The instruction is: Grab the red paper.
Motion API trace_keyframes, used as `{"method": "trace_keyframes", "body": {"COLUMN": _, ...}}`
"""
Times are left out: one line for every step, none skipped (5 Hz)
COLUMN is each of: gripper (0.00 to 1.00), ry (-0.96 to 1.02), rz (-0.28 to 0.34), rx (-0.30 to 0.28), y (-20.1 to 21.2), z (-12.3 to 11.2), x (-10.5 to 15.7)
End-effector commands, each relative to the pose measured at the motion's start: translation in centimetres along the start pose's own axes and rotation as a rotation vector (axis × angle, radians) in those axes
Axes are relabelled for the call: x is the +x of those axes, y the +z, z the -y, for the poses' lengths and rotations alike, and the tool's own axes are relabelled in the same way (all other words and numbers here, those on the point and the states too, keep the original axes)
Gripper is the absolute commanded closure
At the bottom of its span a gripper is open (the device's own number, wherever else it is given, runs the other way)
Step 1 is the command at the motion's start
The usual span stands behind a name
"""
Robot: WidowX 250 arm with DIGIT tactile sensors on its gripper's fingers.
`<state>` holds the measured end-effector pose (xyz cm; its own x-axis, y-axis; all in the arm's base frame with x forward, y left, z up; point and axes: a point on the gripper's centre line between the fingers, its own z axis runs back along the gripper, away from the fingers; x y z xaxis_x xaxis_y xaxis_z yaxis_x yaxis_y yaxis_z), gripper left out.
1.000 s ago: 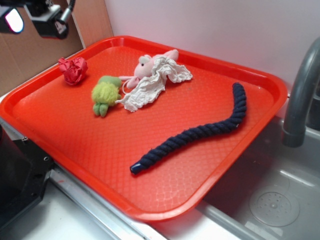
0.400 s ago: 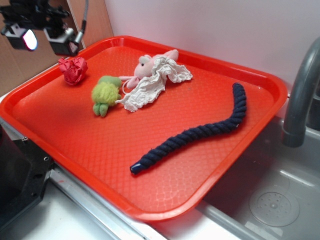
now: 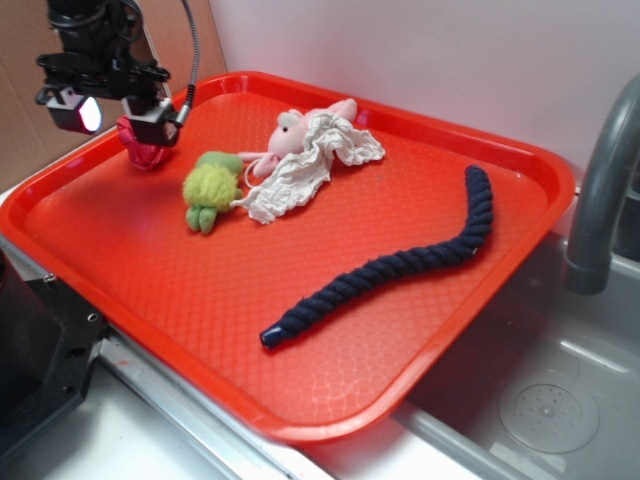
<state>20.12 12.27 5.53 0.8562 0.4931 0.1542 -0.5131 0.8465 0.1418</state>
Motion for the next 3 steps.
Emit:
{"method": "trace_keyframes", "body": {"gripper": 0.0, "ry": 0.003, "rz": 0.062, "rx": 0.057, "y": -1.6, "z": -1.0, "x": 3.0}}
{"method": "trace_keyframes", "body": {"gripper": 0.0, "ry": 0.006, "rz": 0.063, "rx": 0.064, "y": -2.1, "z": -1.1, "x": 3.9}}
{"method": "trace_keyframes", "body": {"gripper": 0.0, "ry": -0.001, "rz": 0.064, "rx": 0.063, "y": -2.4, "z": -1.0, "x": 4.5}}
